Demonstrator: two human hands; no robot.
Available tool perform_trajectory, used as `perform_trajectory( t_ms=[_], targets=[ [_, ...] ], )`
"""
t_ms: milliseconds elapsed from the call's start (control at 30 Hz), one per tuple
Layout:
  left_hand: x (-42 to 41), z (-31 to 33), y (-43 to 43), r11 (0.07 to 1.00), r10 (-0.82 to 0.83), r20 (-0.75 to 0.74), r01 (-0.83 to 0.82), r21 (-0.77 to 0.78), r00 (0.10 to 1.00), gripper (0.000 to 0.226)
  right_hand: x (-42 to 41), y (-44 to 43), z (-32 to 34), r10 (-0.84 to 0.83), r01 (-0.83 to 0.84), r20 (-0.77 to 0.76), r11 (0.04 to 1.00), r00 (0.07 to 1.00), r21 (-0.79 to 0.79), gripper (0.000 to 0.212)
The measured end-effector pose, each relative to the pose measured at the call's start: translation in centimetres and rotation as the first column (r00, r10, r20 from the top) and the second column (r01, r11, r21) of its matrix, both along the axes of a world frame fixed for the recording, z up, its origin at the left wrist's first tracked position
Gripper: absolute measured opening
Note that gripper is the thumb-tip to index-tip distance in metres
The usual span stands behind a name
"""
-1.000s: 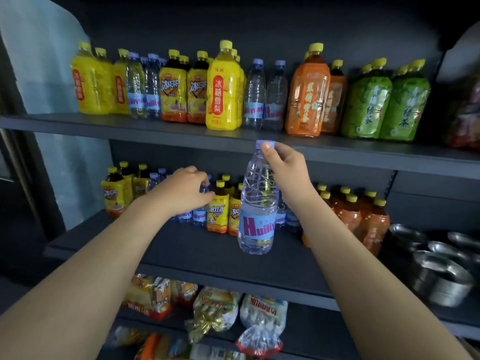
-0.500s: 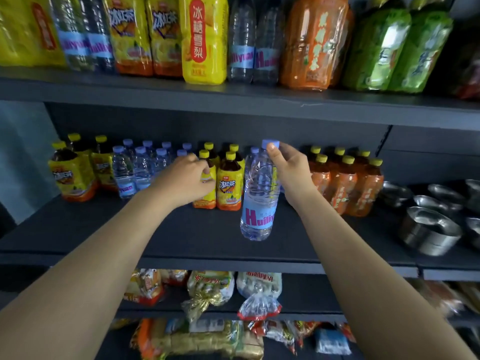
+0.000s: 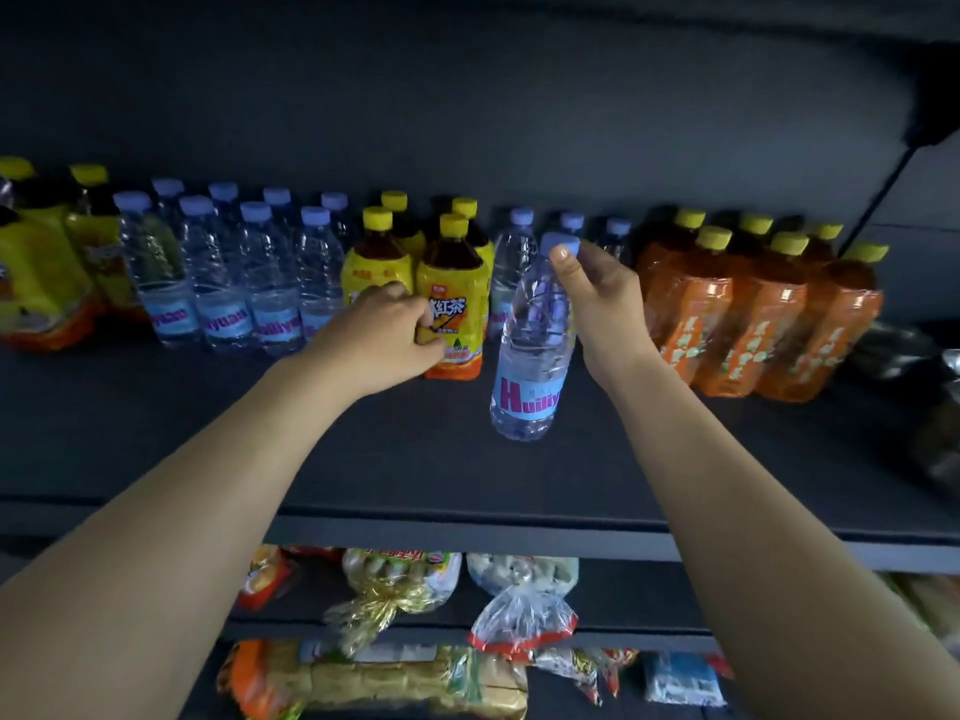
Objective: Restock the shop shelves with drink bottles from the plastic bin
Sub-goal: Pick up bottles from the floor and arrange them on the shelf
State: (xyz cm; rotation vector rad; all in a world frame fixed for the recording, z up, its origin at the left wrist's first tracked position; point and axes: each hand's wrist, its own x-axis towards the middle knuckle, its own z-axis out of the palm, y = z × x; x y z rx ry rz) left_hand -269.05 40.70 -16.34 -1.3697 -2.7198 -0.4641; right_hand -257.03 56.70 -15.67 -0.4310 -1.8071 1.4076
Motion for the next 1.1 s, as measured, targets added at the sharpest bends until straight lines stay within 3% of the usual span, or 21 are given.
perform_trajectory(
  t_ms=[267, 467, 600, 700, 867, 1000, 1100],
  targets=[
    [-3.1, -4.8, 4.2, 1.000, -0.007, -0.001, 0.007, -0.015, 1.000, 0.035, -5.0, 4.9, -3.0, 0.037, -0.037, -0.038, 0.999, 0.999, 0.008, 0.010],
    [-4.1, -6.1, 5.7, 0.998, -0.005, -0.005, 0.004, -0.065, 1.000, 0.039, -7.5, 6.8, -5.1, 0.034, -0.035, -0.030, 0.999, 0.999, -0.039, 0.029],
    [-4.1, -6.1, 6.0, 0.998, -0.006, -0.017, 0.005, -0.067, 1.000, 0.039, -8.5, 7.1, -5.4, 0.043, -0.042, 0.021, 0.998, 0.999, -0.039, 0.027],
    [-3.7, -6.0, 5.7, 0.995, -0.006, -0.008, 0.005, -0.100, 1.000, 0.040, -8.3, 6.6, -5.3, 0.029, -0.028, 0.043, 0.999, 0.999, -0.027, 0.048],
    [-3.0, -5.7, 4.9, 0.990, -0.005, 0.018, 0.007, -0.140, 1.000, 0.039, -7.0, 6.4, -6.1, 0.067, -0.062, 0.156, 0.997, 0.985, -0.042, 0.063],
    [-2.3, -5.4, 4.5, 0.992, 0.022, 0.035, -0.018, -0.125, 0.999, 0.039, -5.9, 6.5, -7.7, 0.090, -0.085, 0.280, 0.996, 0.956, -0.030, 0.059],
    [-1.9, -5.3, 4.6, 0.992, 0.028, 0.036, -0.023, -0.126, 0.999, 0.040, -5.5, 6.5, -9.0, 0.057, -0.054, 0.305, 0.998, 0.951, -0.019, 0.073]
  ],
)
